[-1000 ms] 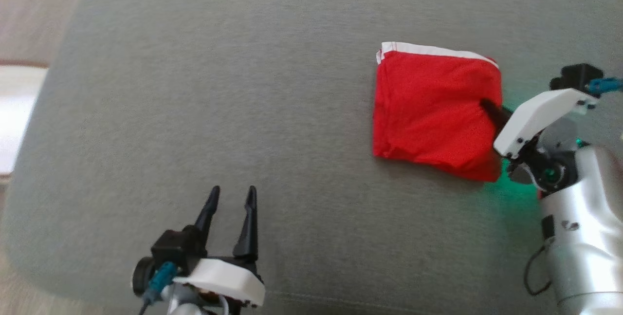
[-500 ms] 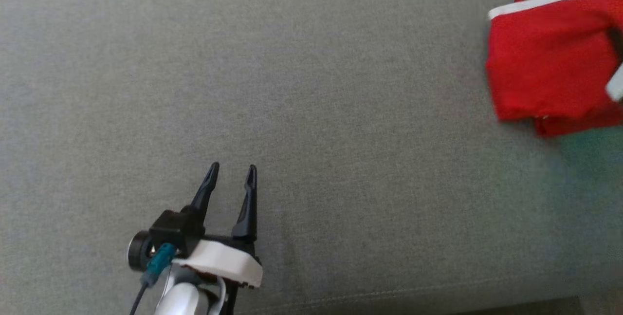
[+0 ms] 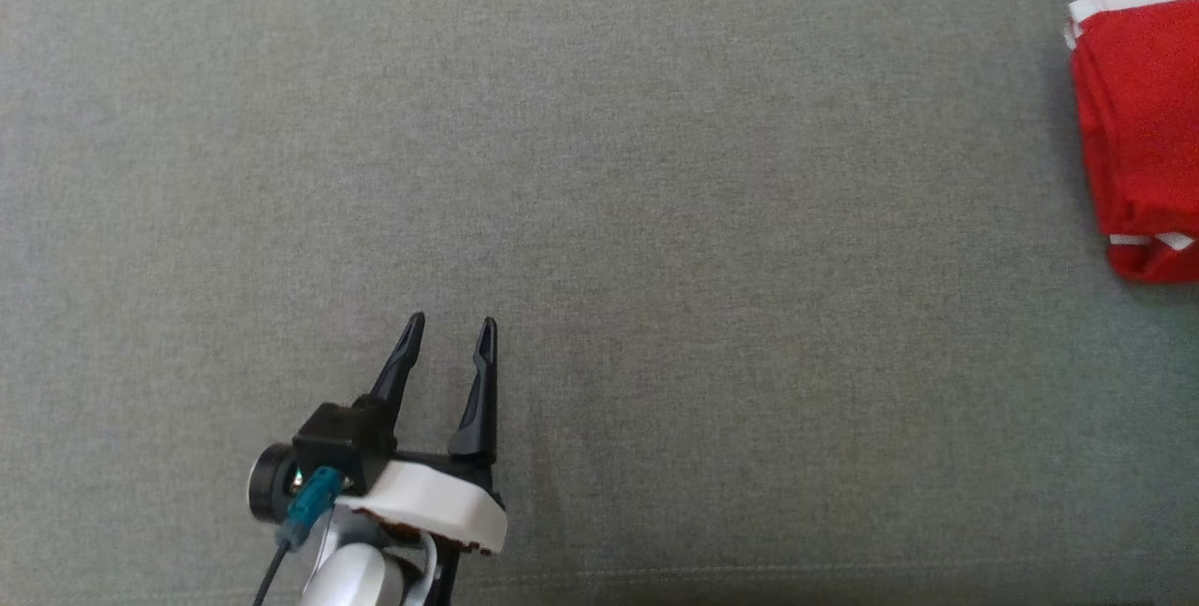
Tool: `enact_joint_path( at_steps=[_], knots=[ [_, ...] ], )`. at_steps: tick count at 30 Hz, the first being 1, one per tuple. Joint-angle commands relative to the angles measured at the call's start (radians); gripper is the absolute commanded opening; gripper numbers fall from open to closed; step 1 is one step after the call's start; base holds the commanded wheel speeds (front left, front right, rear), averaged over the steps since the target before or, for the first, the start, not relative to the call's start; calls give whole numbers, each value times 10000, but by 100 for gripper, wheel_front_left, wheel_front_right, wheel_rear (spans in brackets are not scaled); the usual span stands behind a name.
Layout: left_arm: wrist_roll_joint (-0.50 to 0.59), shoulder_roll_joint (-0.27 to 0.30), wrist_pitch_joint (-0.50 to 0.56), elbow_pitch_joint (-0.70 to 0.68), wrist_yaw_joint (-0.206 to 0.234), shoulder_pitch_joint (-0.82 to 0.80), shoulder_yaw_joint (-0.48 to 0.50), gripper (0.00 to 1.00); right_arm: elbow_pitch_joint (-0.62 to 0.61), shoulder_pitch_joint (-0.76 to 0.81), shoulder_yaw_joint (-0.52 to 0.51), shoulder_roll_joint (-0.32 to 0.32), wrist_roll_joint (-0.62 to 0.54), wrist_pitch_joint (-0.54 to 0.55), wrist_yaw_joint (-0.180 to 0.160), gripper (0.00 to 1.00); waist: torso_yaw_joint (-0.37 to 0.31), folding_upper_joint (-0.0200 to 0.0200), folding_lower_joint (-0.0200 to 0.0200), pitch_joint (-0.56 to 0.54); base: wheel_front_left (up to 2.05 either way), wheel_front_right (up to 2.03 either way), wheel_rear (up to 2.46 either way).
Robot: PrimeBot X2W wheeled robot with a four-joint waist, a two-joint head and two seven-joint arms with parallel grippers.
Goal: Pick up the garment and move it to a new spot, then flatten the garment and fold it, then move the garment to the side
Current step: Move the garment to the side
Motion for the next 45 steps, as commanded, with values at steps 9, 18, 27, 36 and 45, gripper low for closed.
enact_joint_path(
  at_steps=[9, 18, 27, 36, 45],
  knots=[
    [-127, -17, -93, -275, 171, 165, 446, 100, -899, 438, 606, -891, -1044, -1358, 67, 100, -222, 0, -1, -777, 0, 0, 0],
    [-520, -17, -93, -219, 512, 577, 888, 100, -3523, 2344, 791, 756, -514, -3878, 67, 100, -221, 0, -1, -1858, 0, 0, 0],
    [-99, -17, -93, -441, 779, 1113, 1535, 100, -5786, 5940, 680, 3533, -1023, -6215, 67, 100, 118, 0, -1, -2665, 0, 0, 0],
    [31, -17, -94, -283, 523, 1375, 1587, 100, -5177, 8010, 1130, 4517, -1496, -8475, 67, 100, 182, 0, -1, -3133, 0, 0, 0],
    [79, -17, -94, -70, 460, 1592, 1603, 100, -3837, 8270, 1308, 4537, -974, -9218, 67, 100, 50, 0, -1, -3405, 0, 0, 0]
  ],
)
